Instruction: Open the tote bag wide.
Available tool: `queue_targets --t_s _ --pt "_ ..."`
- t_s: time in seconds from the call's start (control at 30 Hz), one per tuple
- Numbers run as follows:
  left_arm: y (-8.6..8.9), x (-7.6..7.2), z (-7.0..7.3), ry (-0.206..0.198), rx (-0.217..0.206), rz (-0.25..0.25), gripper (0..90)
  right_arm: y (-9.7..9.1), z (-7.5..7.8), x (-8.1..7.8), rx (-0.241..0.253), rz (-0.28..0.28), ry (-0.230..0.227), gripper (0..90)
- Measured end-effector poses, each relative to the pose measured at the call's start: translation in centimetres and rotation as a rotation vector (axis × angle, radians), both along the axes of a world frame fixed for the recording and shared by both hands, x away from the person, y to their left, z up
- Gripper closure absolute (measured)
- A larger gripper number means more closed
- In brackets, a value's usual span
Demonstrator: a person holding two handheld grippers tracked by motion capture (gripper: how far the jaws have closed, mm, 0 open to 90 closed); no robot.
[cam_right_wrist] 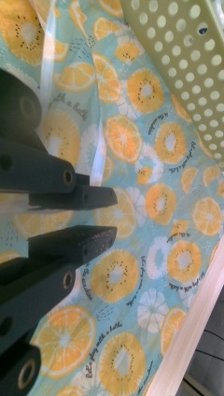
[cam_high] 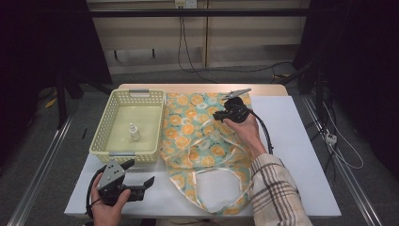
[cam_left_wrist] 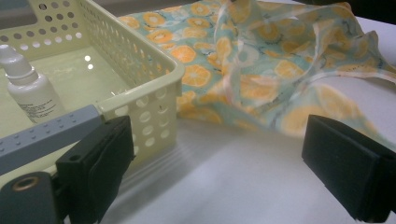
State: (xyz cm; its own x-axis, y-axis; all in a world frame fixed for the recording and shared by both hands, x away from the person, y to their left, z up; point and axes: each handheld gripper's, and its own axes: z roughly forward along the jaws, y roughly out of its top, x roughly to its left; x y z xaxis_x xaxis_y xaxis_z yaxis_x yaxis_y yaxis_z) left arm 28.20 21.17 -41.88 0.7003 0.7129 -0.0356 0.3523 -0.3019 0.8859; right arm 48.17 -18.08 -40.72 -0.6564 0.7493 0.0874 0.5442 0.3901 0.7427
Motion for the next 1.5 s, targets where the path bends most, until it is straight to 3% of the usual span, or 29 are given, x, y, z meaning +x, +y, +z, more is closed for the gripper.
queue_targets --t_s 0.13,0.23,0.3,0.57,0.73,1.2,1.5 --pt "0.0 0.0 0.0 -0.001 -0.001 -0.002 8.9 -0.1 0.3 -0.2 0.001 -0.005 -0.001 67.5" --pt "0.0 0.0 0.0 0.000 -0.001 -0.002 8.9 -0.3 0.5 -0.4 0.009 -0.022 0.009 50.3" --pt "0.0 0.0 0.0 -0.002 0.004 -0.003 8.9 -0.4 0.6 -0.7 -0.009 -0.035 -0.006 41.0" --pt "0.1 0.0 0.0 -0.003 0.002 -0.002 8.9 -0.8 1.2 -2.0 -0.009 -0.082 -0.036 15.9" --pt "0.1 0.0 0.0 0.000 0.000 -0.005 8.9 -1.4 1.6 -2.9 0.017 -0.091 -0.032 12.2" --pt "0.1 0.2 -0.1 0.005 0.006 -0.010 8.8 -2.2 1.9 -6.3 0.063 -0.062 -0.051 13.5" --pt "0.2 0.1 -0.1 0.006 0.007 -0.006 8.8 -1.6 1.9 -8.8 0.064 0.005 -0.043 14.0"
